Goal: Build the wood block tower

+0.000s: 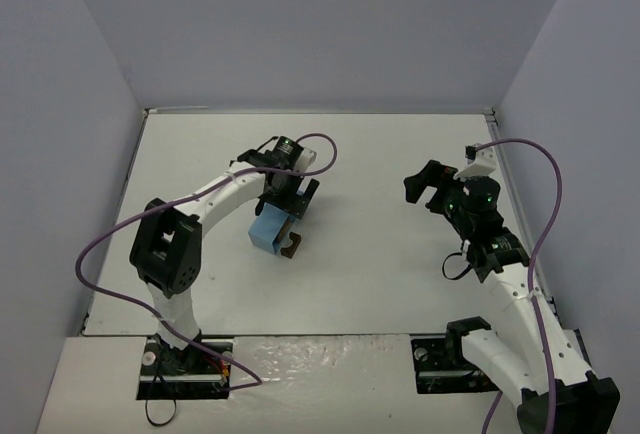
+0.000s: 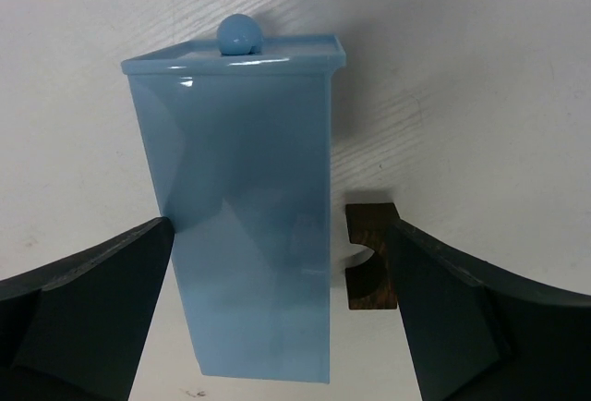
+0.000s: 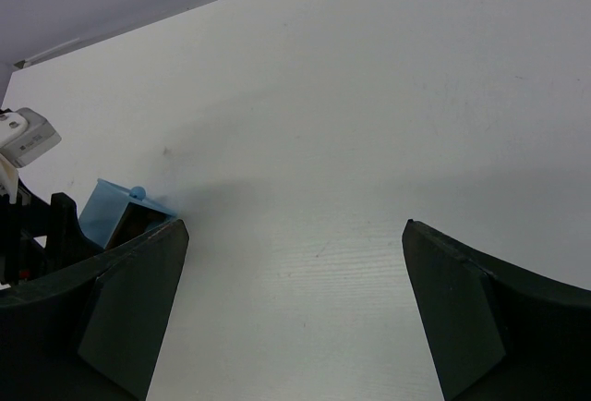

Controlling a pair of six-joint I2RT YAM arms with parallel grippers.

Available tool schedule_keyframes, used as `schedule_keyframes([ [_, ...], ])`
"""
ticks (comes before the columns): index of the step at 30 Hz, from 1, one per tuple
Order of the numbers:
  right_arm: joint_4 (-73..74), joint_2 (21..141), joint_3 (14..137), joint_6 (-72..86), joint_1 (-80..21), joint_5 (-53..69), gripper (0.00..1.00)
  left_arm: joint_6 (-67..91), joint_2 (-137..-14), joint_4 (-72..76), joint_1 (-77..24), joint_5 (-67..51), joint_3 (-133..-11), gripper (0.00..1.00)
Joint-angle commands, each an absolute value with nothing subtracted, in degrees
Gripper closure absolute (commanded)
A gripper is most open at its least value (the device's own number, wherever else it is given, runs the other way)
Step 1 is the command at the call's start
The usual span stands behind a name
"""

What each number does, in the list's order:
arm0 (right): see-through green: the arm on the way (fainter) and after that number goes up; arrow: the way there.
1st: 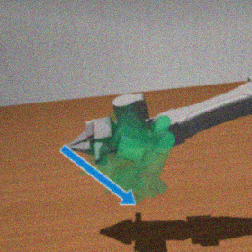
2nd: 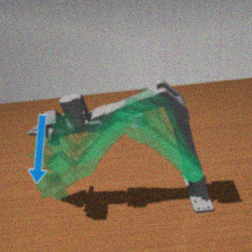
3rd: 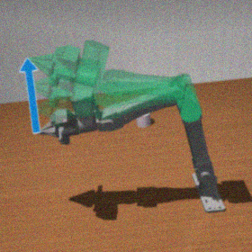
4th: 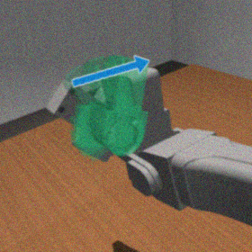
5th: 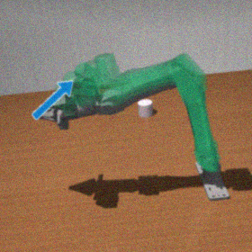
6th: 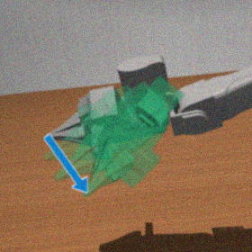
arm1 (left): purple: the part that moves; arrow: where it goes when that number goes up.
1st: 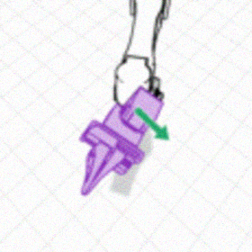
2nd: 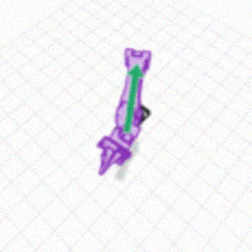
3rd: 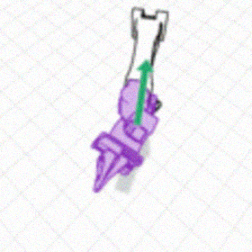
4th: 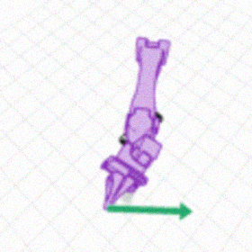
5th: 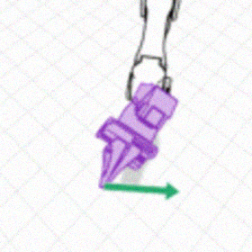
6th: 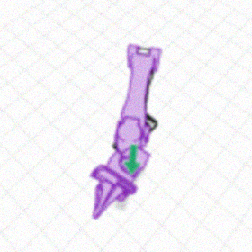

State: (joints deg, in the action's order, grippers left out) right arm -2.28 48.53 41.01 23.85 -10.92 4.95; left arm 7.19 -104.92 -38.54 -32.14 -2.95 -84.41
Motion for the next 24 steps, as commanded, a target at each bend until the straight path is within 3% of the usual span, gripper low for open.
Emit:
schedule_keyframes([
  [1, -5.1, 48.3, 42.2, 24.4, -11.1, 4.8, 0.0, 6.9, -104.4, -36.3, -31.4, -0.7, -84.2, 0.03],
  [10, -4.9, 48.7, 42.0, 25.1, -11.1, 5.0, 0.0, 6.9, -105.7, -35.7, -30.1, -0.8, -83.7, 0.03],
  [12, -4.9, 48.7, 41.9, 25.1, -11.1, 4.9, 0.0, 7.3, -105.5, -35.6, -30.1, -1.3, -83.7, 0.09],
  [14, -4.9, 48.8, 41.8, 25.1, -11.0, 4.7, 0.0, 7.4, -105.1, -35.5, -30.1, -1.6, -83.5, 0.23],
  [21, -4.6, 48.7, 41.9, 23.5, -11.1, 3.8, 0.0, 7.9, -103.5, -35.8, -30.1, -2.1, -82.4, 0.88],
  [24, -4.1, 48.3, 42.3, 22.8, -11.1, 3.1, 0.0, 8.4, -102.1, -36.7, -30.1, -0.3, -82.1, 1.0],
])
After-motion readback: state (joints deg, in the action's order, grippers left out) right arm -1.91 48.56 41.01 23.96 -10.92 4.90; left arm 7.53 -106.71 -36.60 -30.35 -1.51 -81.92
